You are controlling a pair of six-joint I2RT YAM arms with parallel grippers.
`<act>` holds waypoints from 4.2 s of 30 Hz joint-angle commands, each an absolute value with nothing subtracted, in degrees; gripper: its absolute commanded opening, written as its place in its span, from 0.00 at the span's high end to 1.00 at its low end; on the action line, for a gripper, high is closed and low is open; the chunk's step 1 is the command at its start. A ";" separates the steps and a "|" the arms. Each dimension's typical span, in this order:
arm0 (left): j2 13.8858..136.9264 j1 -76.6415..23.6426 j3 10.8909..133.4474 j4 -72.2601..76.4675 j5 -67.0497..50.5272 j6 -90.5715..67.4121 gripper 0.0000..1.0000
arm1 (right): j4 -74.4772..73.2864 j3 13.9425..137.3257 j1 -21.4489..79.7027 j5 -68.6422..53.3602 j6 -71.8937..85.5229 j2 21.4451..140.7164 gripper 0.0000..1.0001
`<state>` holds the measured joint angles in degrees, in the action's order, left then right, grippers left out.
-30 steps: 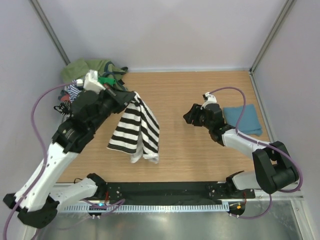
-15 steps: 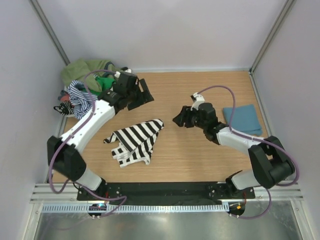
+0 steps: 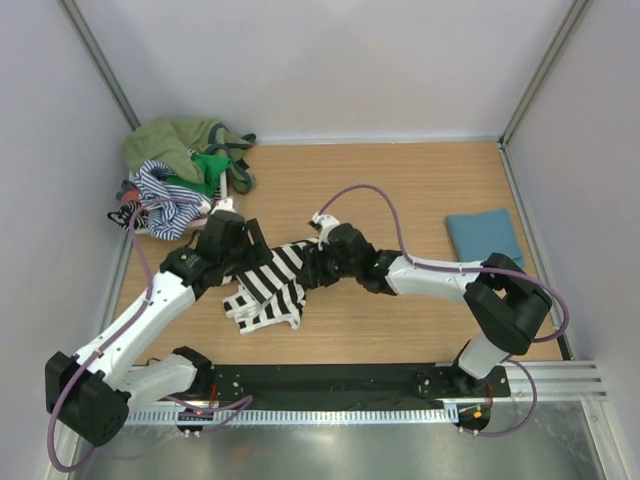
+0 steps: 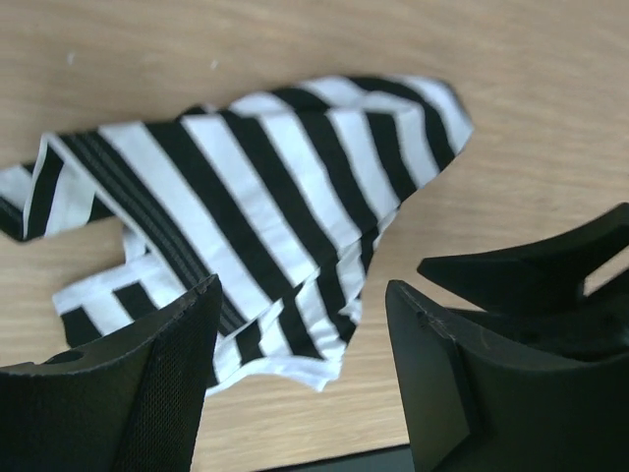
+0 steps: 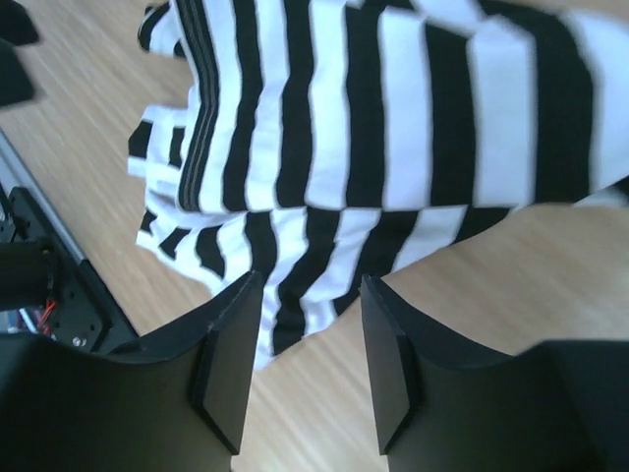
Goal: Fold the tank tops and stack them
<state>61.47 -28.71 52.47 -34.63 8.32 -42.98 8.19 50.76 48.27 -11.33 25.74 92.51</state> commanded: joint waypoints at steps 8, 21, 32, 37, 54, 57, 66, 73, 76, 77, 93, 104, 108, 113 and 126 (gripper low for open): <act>54.49 -28.74 40.27 -32.96 5.89 -46.49 0.29 | -1.31 50.61 62.22 5.44 41.65 93.68 0.41; 57.91 -28.65 34.80 -26.28 -0.87 -46.23 0.36 | -5.80 52.56 65.48 12.90 45.17 97.66 0.99; 62.14 -28.74 31.38 -20.75 -5.27 -46.76 0.37 | -11.34 49.31 65.48 18.37 45.70 88.42 0.99; 64.51 -30.14 30.50 -17.49 -6.33 -47.02 0.37 | -11.16 50.01 65.48 18.63 45.79 88.68 0.99; 70.22 -40.96 36.03 -21.36 7.29 -46.85 0.51 | -10.28 50.45 65.48 18.63 45.35 87.98 0.99; 72.33 -40.87 36.91 -20.57 8.87 -45.62 0.74 | -12.03 50.36 65.39 19.60 45.18 87.01 0.99; 66.01 -24.37 47.54 -27.24 3.02 -41.31 1.00 | -24.69 49.40 47.08 21.72 40.53 77.46 0.99; 63.37 -10.29 62.64 -33.20 -5.79 -41.48 1.00 | -34.26 61.24 28.76 18.72 29.01 70.32 0.99; 63.02 -10.11 65.04 -35.50 -9.91 -41.05 1.00 | -38.23 66.53 28.39 18.46 26.55 68.91 0.99; 61.89 -10.19 64.60 -35.94 -11.58 -41.04 1.00 | -38.67 66.62 28.39 17.85 26.28 67.43 0.99; 50.09 -10.19 36.31 -27.10 -18.26 -44.82 0.97 | -37.53 49.57 28.21 14.25 30.23 60.37 0.51; 57.56 -10.02 35.51 -19.96 -16.00 -47.63 0.99 | -24.08 47.19 47.44 -1.86 31.72 66.51 0.48; 58.18 -9.76 35.51 -18.46 -14.85 -49.04 0.99 | -22.24 50.89 54.83 2.90 34.10 74.34 0.45; 58.27 -9.23 36.03 -18.19 -13.54 -49.66 1.00 | -15.83 50.80 57.48 2.90 36.82 80.76 0.43; 58.18 -8.88 37.79 -18.54 -13.27 -49.48 1.00 | -10.02 55.63 58.18 0.89 35.25 94.48 0.57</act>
<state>58.30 -9.23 35.16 -21.19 -13.85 -49.36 -13.87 53.36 57.80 1.65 35.66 93.67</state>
